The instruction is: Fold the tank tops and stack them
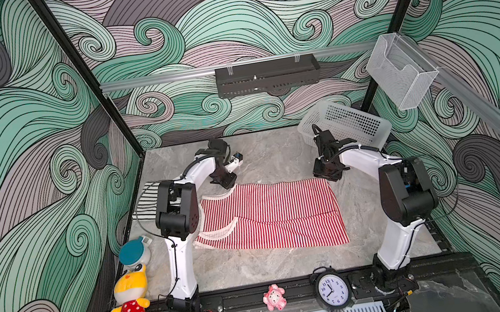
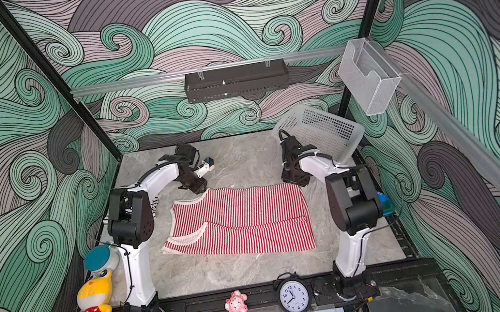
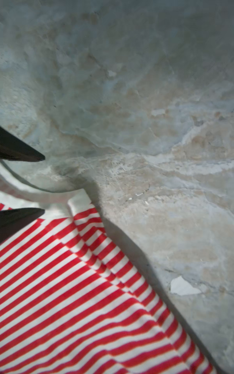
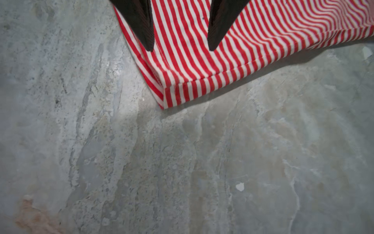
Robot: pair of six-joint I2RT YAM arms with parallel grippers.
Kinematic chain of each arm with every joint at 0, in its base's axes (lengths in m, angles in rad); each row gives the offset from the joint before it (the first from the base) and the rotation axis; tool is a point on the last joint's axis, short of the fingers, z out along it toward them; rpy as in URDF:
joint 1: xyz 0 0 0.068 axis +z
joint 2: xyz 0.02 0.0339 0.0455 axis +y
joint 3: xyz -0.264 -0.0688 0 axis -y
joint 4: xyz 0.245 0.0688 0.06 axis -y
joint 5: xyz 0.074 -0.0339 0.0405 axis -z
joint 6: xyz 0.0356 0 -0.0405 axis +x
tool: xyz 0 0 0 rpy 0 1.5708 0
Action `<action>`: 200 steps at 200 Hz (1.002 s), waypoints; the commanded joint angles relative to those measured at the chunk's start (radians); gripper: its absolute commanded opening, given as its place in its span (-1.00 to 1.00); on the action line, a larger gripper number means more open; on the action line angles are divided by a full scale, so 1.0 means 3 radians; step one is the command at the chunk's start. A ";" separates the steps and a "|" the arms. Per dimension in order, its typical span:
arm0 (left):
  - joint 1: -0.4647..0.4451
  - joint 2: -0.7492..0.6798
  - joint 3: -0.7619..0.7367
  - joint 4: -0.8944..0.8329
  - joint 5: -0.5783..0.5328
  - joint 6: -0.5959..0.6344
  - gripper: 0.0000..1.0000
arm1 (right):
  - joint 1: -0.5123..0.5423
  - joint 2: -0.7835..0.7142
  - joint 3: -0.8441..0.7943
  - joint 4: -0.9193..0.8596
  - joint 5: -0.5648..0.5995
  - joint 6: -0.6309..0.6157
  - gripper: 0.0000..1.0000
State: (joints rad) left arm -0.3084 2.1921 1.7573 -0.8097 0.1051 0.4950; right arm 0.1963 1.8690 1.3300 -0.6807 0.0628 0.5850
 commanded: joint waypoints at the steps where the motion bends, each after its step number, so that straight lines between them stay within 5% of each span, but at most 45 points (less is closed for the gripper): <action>1: 0.0031 0.0136 0.0186 -0.0202 0.0172 -0.0074 -0.17 | -0.0021 0.0108 0.0143 -0.0105 0.0054 -0.0100 -0.11; 115: 0.0030 0.0432 0.0411 -0.0364 0.0426 0.0006 -0.23 | -0.0046 0.0595 0.0436 -0.0173 0.0298 -0.0216 -0.16; 133: 0.0031 0.0413 0.0401 -0.0369 0.0450 0.0016 -0.32 | -0.0046 0.0603 0.0450 -0.0175 0.0302 -0.0214 -0.32; 169: 0.0031 0.0376 0.0384 -0.0371 0.0485 0.0012 -0.68 | -0.0038 0.0519 0.0407 -0.0166 0.0306 -0.0215 -0.98; 200: 0.0031 0.0200 0.0226 -0.0217 0.0508 -0.0043 -0.79 | -0.0020 0.0316 0.0293 -0.0149 0.0357 -0.0224 -1.00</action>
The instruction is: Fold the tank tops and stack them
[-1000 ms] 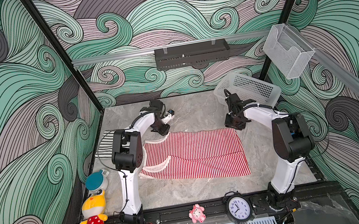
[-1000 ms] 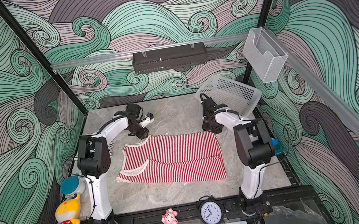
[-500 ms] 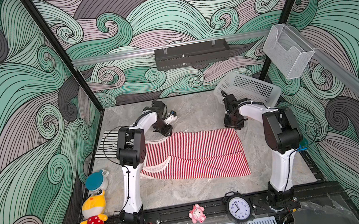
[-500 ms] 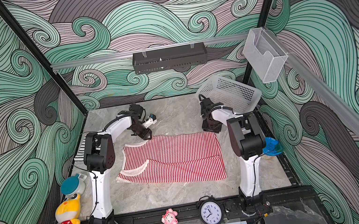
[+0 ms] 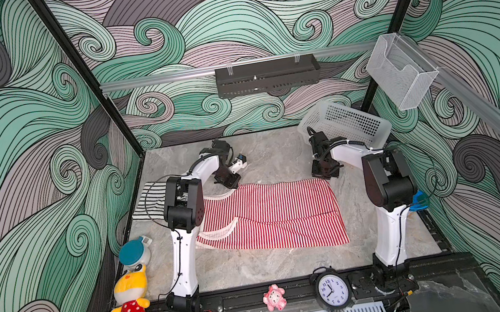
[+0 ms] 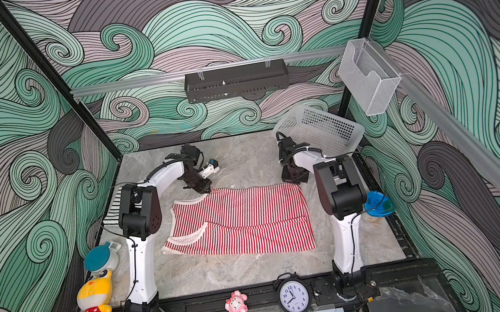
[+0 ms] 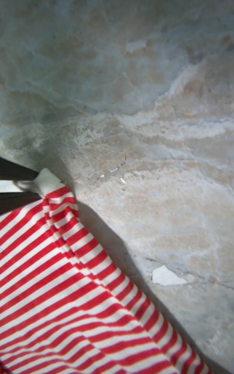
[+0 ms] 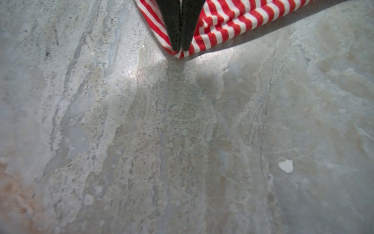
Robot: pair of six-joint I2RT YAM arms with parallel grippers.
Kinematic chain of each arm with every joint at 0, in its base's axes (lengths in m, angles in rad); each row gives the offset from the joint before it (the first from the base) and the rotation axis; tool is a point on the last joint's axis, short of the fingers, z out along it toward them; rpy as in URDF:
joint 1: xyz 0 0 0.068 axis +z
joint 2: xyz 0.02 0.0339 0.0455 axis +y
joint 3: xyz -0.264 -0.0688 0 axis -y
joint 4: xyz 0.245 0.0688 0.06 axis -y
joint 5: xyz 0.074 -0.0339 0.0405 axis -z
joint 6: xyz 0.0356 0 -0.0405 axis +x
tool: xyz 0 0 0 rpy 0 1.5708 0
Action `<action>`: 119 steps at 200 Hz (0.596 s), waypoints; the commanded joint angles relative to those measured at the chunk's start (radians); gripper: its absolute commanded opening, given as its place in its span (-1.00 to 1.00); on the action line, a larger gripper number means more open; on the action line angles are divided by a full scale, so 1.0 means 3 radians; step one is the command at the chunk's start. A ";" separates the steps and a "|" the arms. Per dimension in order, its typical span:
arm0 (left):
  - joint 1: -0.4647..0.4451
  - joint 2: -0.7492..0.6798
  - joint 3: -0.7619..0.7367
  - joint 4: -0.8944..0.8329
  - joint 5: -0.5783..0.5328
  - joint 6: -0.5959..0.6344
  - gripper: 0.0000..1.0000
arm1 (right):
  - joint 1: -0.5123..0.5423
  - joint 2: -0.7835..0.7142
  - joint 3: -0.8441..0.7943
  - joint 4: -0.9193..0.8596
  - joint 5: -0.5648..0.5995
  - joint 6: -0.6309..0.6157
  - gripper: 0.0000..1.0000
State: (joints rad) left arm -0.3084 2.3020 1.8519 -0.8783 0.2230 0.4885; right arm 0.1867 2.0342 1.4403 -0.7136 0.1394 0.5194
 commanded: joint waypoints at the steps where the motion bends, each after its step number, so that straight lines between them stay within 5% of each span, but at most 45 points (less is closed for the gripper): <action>1: 0.0031 -0.0169 -0.0094 0.0018 0.0118 -0.0025 -0.79 | 0.0014 -0.0243 -0.0080 -0.0040 0.0102 -0.0007 -1.00; 119: 0.0019 -0.1385 -0.1286 0.0590 0.0172 -0.0243 -0.80 | 0.0115 -0.1238 -0.1010 0.0194 -0.0043 0.0057 -1.00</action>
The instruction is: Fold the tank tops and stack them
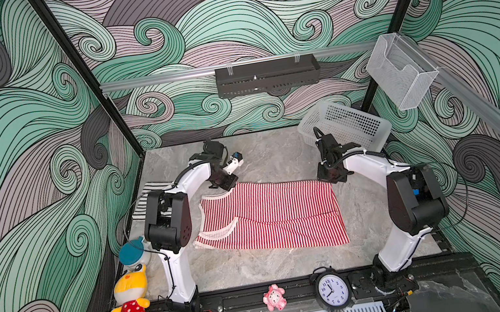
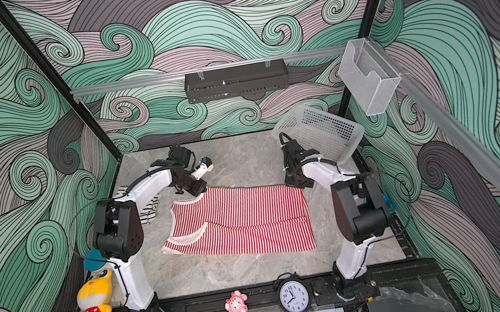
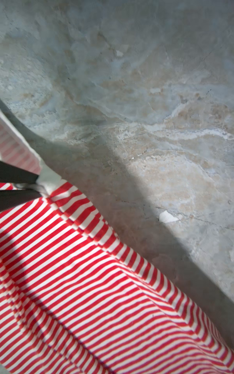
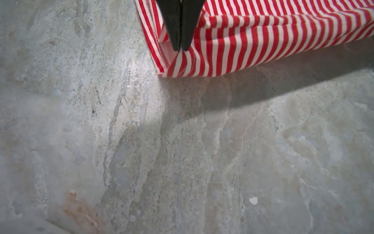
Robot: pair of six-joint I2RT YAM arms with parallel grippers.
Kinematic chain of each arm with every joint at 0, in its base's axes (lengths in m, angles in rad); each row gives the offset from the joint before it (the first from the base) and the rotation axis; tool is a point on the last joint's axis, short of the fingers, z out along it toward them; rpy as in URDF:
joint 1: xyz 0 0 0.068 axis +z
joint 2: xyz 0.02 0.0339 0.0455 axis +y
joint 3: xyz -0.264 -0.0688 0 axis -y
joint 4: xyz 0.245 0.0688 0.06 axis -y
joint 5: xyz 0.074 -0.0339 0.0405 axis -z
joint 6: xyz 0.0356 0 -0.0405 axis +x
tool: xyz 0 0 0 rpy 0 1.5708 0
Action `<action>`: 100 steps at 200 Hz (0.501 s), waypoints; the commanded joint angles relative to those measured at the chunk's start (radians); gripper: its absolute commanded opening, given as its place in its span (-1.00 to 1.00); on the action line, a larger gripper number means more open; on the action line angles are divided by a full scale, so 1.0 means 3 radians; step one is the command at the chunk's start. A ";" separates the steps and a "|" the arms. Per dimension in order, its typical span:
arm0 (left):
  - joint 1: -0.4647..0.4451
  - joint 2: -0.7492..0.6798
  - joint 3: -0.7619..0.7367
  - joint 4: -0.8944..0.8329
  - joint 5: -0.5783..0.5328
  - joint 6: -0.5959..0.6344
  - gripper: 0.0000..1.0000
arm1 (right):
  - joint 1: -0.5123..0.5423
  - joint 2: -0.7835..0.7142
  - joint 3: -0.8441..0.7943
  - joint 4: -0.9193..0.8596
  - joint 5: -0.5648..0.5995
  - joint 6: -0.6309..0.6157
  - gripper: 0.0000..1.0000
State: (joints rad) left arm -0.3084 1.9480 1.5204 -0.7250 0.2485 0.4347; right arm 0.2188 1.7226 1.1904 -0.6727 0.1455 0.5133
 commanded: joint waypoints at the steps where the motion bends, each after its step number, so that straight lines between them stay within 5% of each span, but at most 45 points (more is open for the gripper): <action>1: 0.0017 -0.0212 -0.0193 0.0080 0.0087 -0.0063 -0.80 | 0.0007 -0.0209 -0.0186 0.0059 -0.0065 0.0075 -1.00; 100: -0.0114 -0.0801 -0.1100 0.0090 0.0034 0.0018 -0.77 | 0.0039 -0.1084 -0.1052 0.0178 -0.0236 0.0220 -1.00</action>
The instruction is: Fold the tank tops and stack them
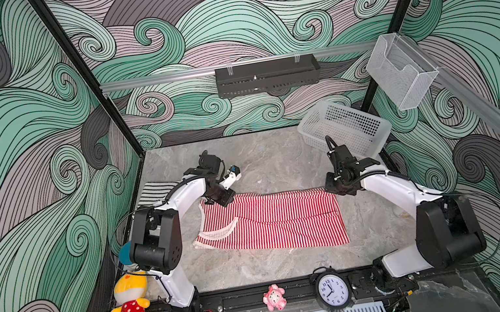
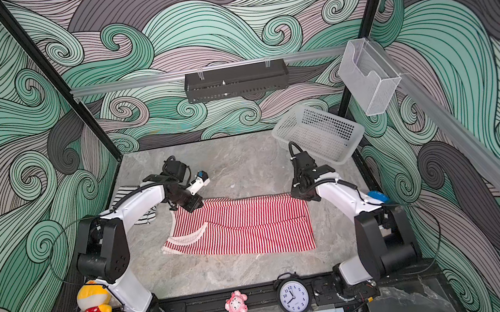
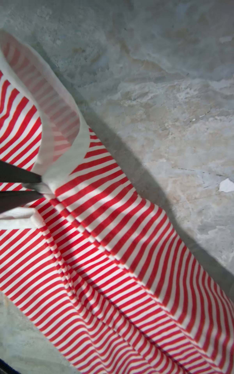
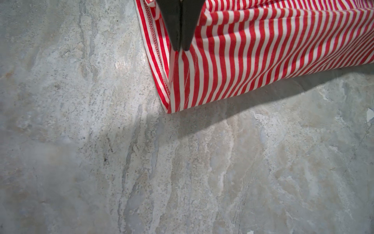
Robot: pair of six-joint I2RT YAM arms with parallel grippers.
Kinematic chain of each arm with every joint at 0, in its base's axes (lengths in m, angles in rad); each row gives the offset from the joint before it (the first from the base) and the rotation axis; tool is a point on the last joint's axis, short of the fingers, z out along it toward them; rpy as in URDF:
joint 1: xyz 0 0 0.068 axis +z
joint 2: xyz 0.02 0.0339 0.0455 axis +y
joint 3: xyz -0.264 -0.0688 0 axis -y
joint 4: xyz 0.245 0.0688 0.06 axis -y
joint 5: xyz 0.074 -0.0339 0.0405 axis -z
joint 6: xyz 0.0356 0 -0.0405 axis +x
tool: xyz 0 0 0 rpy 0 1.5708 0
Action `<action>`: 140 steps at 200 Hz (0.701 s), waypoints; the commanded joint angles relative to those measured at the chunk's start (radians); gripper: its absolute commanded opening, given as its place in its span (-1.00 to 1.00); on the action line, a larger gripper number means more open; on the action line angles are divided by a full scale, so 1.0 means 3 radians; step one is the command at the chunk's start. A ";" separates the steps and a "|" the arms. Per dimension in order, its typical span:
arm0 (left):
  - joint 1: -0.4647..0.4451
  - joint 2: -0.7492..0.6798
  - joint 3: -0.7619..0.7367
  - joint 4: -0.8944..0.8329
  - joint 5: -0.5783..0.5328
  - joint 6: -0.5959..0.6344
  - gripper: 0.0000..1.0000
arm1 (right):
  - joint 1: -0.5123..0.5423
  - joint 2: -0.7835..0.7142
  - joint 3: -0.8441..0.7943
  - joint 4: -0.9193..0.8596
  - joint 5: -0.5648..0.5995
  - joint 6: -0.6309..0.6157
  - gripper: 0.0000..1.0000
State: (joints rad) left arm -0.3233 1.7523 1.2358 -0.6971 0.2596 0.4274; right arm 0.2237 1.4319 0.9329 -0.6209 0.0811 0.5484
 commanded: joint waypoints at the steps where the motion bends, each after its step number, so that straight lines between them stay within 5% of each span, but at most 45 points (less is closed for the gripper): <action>1: -0.0066 -0.0152 -0.0159 0.0000 -0.0005 0.0045 -0.77 | 0.0024 -0.0120 -0.0205 0.0015 -0.0023 0.0104 -1.00; 99: -0.0374 -0.0384 -0.0782 -0.0006 -0.0227 0.0104 -0.72 | 0.0032 -0.0416 -0.0777 0.0106 -0.0002 0.0286 -1.00; 140: -0.0364 -0.0672 -0.0814 0.0170 -0.0606 0.0048 -0.66 | 0.0031 -0.0618 -0.0814 -0.0036 0.0067 0.0357 -0.48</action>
State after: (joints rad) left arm -0.4347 1.6028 0.9756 -0.6922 0.1631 0.4438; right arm 0.2283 1.2816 0.6914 -0.5907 0.0731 0.6258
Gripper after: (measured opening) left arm 0.156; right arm 0.231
